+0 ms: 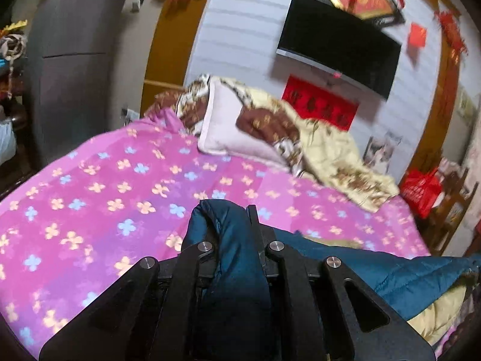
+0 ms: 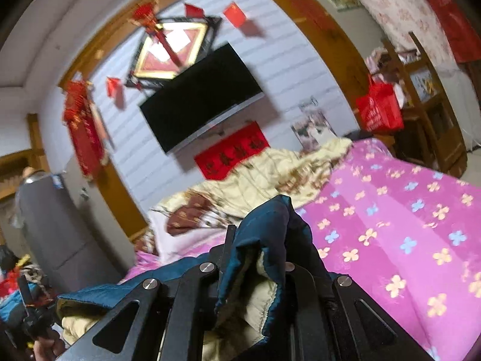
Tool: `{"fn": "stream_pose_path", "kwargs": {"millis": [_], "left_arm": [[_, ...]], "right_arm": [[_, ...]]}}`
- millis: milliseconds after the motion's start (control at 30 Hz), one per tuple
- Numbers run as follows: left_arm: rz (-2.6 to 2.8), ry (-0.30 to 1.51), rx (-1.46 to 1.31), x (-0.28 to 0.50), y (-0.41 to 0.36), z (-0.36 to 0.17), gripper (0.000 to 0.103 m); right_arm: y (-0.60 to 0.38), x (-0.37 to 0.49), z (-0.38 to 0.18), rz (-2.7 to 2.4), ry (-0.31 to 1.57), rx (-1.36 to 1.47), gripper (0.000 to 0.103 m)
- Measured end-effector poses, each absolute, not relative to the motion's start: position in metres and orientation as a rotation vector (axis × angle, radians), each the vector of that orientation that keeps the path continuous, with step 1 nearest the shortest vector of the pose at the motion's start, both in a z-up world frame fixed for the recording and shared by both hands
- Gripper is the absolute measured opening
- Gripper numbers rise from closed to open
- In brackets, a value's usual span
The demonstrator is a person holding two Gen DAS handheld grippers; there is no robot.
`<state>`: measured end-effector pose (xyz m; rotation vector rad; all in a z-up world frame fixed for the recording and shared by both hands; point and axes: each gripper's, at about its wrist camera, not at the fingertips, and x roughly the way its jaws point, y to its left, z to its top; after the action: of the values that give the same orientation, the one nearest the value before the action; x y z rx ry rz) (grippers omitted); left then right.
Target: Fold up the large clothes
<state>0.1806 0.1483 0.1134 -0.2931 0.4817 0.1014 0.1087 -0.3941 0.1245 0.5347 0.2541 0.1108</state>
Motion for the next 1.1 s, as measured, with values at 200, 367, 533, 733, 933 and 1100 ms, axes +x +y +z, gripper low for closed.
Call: {"fn": "stream_pose_path", "kwargs": {"millis": [200,367,533,733,933,1100], "left_arm": [[0.135,0.562,-0.225,0.235,0.134,0.057,0.009],[0.139,0.642,-0.232,0.260,0.129,0.016,0.010],[0.102,0.737,-0.279,0.273,0.134,-0.003,0.016],[0.010,0.780,-0.442,0.272,0.155,-0.001,0.034],[-0.028,0.577,-0.591,0.240,0.183,0.043,0.079],[-0.007,0.489,-0.514,0.220,0.177,0.068,0.079]], "right_arm": [[-0.396,0.173,0.065,0.048,0.374,0.541,0.010],[-0.402,0.208,0.022,0.022,0.491,0.528,0.010],[-0.407,0.229,-0.012,0.046,0.635,0.599,0.015],[-0.411,0.221,-0.009,0.062,0.634,0.681,0.043],[-0.411,0.187,0.026,0.153,0.485,0.813,0.078],[-0.379,0.164,0.065,0.178,0.437,0.582,0.078]]}}
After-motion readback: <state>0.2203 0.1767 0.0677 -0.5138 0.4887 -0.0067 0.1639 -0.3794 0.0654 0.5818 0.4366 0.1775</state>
